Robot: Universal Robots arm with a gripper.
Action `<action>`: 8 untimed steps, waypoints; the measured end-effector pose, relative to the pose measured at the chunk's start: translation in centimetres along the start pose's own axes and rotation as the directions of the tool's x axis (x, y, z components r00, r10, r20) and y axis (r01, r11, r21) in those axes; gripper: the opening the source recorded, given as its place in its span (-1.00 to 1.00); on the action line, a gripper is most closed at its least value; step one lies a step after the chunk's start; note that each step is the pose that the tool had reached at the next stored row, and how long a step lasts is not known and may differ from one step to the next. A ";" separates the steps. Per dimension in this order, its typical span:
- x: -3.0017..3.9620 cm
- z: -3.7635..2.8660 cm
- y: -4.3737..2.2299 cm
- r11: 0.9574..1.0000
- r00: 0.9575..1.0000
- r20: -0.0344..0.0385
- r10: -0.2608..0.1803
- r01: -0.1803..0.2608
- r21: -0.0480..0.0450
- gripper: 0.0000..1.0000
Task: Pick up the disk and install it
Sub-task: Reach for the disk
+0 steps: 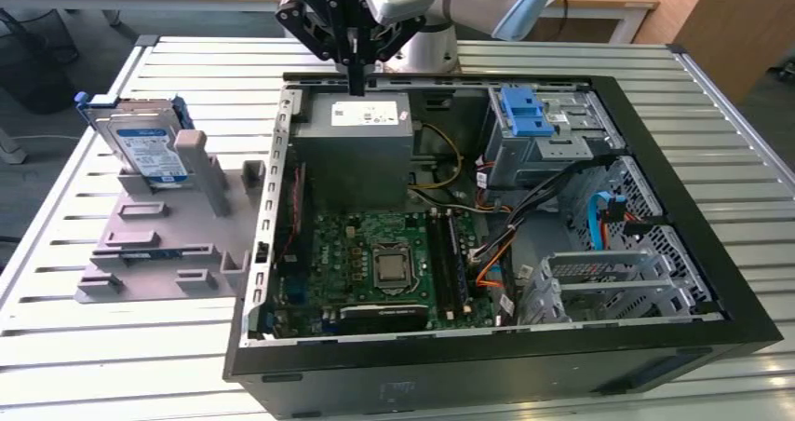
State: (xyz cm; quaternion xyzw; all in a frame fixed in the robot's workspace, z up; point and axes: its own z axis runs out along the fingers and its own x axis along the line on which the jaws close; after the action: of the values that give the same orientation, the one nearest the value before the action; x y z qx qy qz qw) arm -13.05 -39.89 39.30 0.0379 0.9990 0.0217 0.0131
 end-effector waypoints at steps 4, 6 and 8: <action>0.09 0.01 -0.01 1.000 1.000 0.000 0.000 0.000 0.000 -0.79; 0.13 0.01 -0.01 1.000 1.000 0.000 0.000 0.000 0.000 -0.79; 0.15 0.01 -0.01 1.000 1.000 0.000 0.000 0.000 0.000 -0.79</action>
State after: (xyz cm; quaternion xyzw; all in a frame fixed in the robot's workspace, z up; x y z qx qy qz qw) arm -13.20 -39.89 39.28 0.0378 0.9990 0.0217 0.0130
